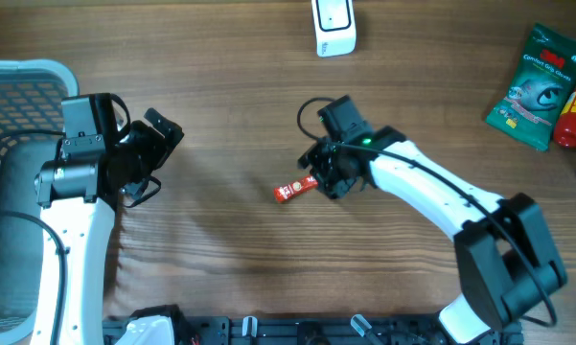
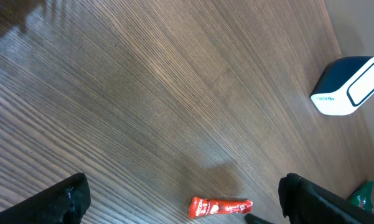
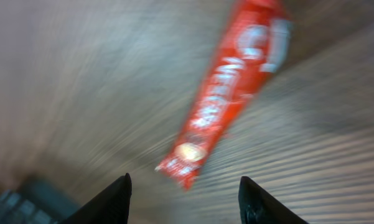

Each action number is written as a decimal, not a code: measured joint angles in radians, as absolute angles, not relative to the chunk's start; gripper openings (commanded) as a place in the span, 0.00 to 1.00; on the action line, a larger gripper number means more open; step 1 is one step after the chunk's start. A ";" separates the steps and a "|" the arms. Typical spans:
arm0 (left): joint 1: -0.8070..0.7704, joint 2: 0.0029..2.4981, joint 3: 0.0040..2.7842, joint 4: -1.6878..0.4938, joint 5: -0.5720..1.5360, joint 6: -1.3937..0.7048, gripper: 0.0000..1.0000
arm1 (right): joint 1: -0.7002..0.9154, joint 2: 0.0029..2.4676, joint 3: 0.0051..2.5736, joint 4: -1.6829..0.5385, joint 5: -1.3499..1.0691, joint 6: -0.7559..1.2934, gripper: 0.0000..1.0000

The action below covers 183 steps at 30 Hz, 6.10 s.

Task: Scan the item barcode

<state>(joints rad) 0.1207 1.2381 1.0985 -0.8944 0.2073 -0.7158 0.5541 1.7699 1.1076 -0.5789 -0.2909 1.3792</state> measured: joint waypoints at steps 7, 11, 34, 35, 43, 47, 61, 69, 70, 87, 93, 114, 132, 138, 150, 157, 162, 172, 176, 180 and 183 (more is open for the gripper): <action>0.121 1.238 1.098 -0.894 0.207 -0.716 1.00 | 0.561 1.848 1.108 -0.605 -0.199 1.496 0.65; 0.121 1.238 1.098 -0.895 0.207 -0.716 1.00 | 0.560 1.880 1.112 -0.575 -0.186 1.507 0.55; 0.121 1.238 1.098 -0.894 0.207 -0.716 1.00 | 0.389 1.734 1.141 0.081 -1.346 0.417 0.05; 0.121 1.238 1.098 -0.894 0.207 -0.716 1.00 | 0.389 1.730 1.141 0.101 -1.433 0.348 0.05; 0.121 1.238 1.098 -0.895 0.208 -0.716 1.00 | 0.390 1.732 1.134 0.461 -1.559 0.254 0.05; 0.121 1.238 1.098 -0.895 0.207 -0.716 1.00 | 0.390 1.732 1.134 0.722 -1.560 0.364 0.05; 0.121 1.238 1.098 -0.894 0.207 -0.716 1.00 | 0.390 1.740 1.139 0.685 -1.523 0.768 0.05; 0.121 1.238 1.098 -0.894 0.207 -0.716 1.00 | 0.387 1.786 1.132 0.141 -0.973 0.633 0.05; 0.121 1.238 1.098 -0.894 0.207 -0.716 1.00 | 0.383 1.786 1.132 0.133 -0.911 0.657 0.05; 0.121 1.238 1.098 -0.894 0.207 -0.716 1.00 | 0.178 1.848 1.427 -0.093 -0.408 0.945 0.05; 0.121 1.238 1.098 -0.894 0.207 -0.716 1.00 | 0.161 2.101 1.751 -0.101 -0.373 0.950 0.05; 0.121 1.238 1.098 -0.895 0.207 -0.716 1.00 | 0.076 2.396 2.126 -0.425 -0.272 0.918 0.05; 0.121 1.238 1.098 -0.895 0.207 -0.716 1.00 | -0.524 2.276 2.138 -0.752 0.053 0.499 0.05; 0.121 1.238 1.098 -0.895 0.207 -0.716 1.00 | -0.561 2.278 2.138 -0.763 0.122 0.283 0.43; 0.121 1.238 1.098 -0.894 0.207 -0.716 1.00 | -0.505 2.087 2.137 -1.006 0.082 0.237 0.79; 0.121 1.238 1.098 -0.896 0.208 -0.716 1.00 | -0.315 1.588 2.144 -1.290 -0.080 0.236 1.00; 0.121 1.238 1.098 -0.896 0.207 -0.716 1.00 | -0.233 1.369 2.148 -1.468 -0.154 0.237 1.00; 0.121 1.238 1.098 -0.897 0.207 -0.716 1.00 | -0.231 1.205 2.148 -1.590 -0.165 0.237 1.00; 0.121 1.238 1.098 -0.896 0.207 -0.716 1.00 | -0.231 1.174 2.148 -1.591 -0.165 0.237 1.00; 0.121 1.238 1.098 -0.896 0.207 -0.716 1.00 | -0.231 1.074 2.148 -1.590 -0.165 0.237 1.00; 0.121 1.238 1.098 -0.896 0.207 -0.716 1.00 | -0.231 0.984 2.148 -1.589 -0.163 0.237 1.00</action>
<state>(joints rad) 0.1207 1.2381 1.0985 -0.8963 0.2073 -0.7158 -0.2314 0.9836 2.1479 -1.5894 -0.1635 0.2371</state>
